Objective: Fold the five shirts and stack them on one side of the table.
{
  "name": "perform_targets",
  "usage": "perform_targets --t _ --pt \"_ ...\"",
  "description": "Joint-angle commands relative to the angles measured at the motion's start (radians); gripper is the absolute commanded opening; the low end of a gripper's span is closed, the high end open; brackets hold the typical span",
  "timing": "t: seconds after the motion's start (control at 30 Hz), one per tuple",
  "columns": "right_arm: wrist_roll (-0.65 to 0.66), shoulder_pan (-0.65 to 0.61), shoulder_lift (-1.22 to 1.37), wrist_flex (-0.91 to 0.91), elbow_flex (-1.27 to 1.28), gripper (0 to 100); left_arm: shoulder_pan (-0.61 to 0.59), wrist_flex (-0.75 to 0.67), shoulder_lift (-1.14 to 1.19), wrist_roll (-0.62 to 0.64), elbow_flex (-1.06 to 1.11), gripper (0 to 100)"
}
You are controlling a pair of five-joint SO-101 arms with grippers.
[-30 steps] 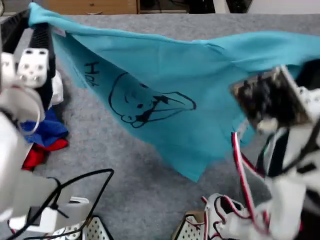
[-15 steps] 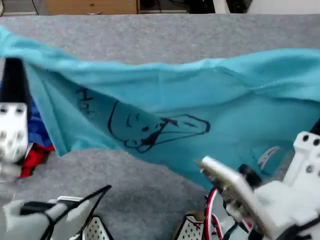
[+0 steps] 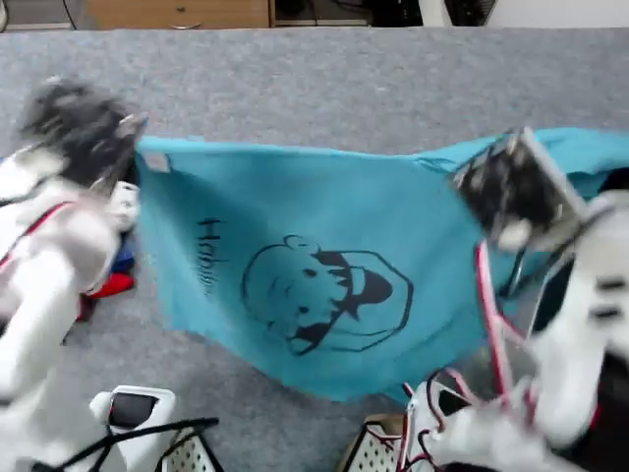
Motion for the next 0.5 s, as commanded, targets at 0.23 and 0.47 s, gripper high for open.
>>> perform_targets --t 0.23,0.47 --pt "0.003 -0.125 0.002 -0.259 0.598 0.2 -0.029 -0.436 -0.033 -0.063 0.661 2" --pt "-0.018 -0.203 0.010 -0.674 0.926 0.2 -0.037 -0.948 -0.031 -0.069 0.941 2"
